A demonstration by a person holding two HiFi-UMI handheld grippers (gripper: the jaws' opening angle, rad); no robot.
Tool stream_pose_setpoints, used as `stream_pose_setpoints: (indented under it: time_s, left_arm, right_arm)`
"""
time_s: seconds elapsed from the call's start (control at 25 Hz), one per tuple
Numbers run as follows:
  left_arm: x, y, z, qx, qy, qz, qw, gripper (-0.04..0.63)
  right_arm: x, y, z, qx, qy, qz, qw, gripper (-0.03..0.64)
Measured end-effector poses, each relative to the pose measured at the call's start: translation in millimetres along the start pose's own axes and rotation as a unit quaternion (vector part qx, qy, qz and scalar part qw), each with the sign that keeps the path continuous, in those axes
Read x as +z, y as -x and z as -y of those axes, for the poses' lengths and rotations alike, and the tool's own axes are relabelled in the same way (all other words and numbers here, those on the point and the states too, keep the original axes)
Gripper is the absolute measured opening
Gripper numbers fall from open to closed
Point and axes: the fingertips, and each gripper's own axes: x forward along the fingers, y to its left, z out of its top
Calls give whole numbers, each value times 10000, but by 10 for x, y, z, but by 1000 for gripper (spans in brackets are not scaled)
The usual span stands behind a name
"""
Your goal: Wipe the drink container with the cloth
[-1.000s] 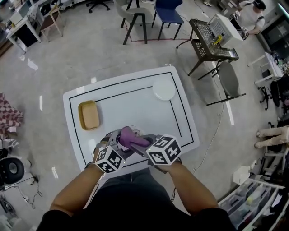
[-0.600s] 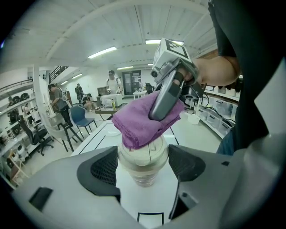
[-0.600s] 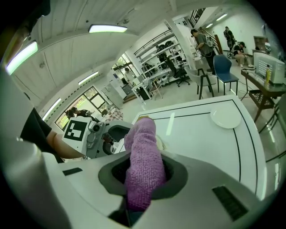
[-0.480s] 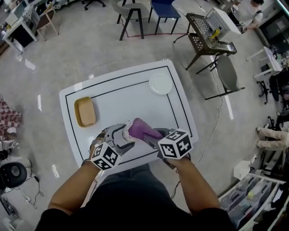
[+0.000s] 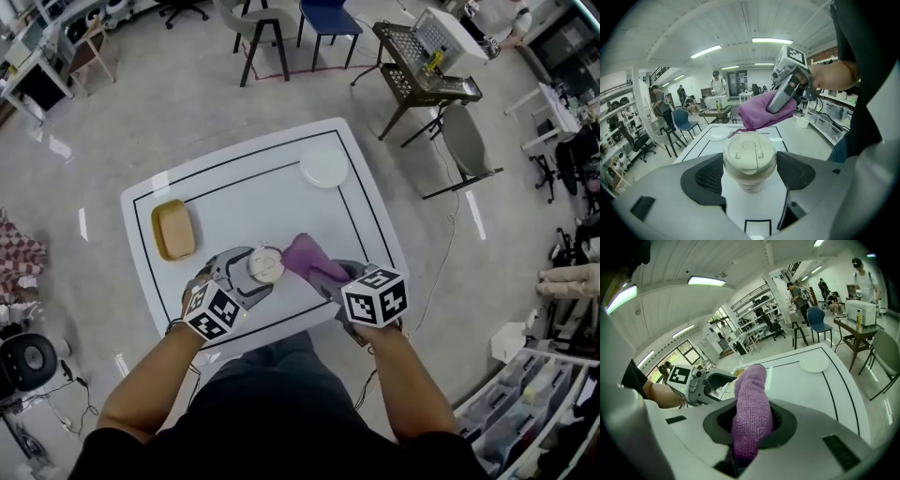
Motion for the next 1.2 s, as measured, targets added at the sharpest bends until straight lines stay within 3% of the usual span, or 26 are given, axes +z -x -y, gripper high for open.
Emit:
stream_pose_setpoints:
  time_s: [0.12, 0.28, 0.32, 0.36, 0.4, 0.44, 0.6, 0.76, 0.84, 1.0, 1.2]
  left_arm:
    - [23, 73, -20, -96, 174, 53, 9998, 385]
    - [237, 355, -225, 161, 688, 645, 9954, 377]
    - [294, 408, -288, 321, 655, 687, 9950, 296]
    - [344, 431, -321, 417, 540, 651, 9955, 125]
    - [392, 422, -307, 389, 373, 575, 9969, 61]
    - [440, 387, -252, 257, 181, 487, 9983, 41]
    - [518, 114, 50, -244, -687, -72, 9973, 31]
    - [338, -130, 208, -424, -1290, -858, 9870, 24]
    - [311, -187, 221, -470, -1249, -895, 9870, 21]
    - [285, -210, 208, -720, -667, -647, 9931, 21]
    - [274, -225, 153, -955, -333, -380, 9941, 21]
  right_arm:
    - [-8, 227, 31, -270, -8, 450, 9986, 74]
    - [-354, 341, 72, -657, -39, 653, 9957, 74]
    - [-486, 310, 57, -672, -44, 606, 9959, 75]
    - [-616, 259, 23, -652, -44, 540, 9964, 74]
    - [-736, 190, -33, -599, -36, 469, 9971, 75]
    - [-839, 109, -107, -520, -14, 404, 9978, 74]
    - [-1056, -264, -445, -145, 283, 237, 9992, 75]
    - [-1029, -547, -651, 25, 586, 359, 9976, 75]
    - [-967, -630, -655, 19, 652, 492, 9967, 74]
    - [-921, -760, -620, -58, 704, 687, 9951, 74]
    - [-960, -964, -487, -106, 680, 710, 9951, 74]
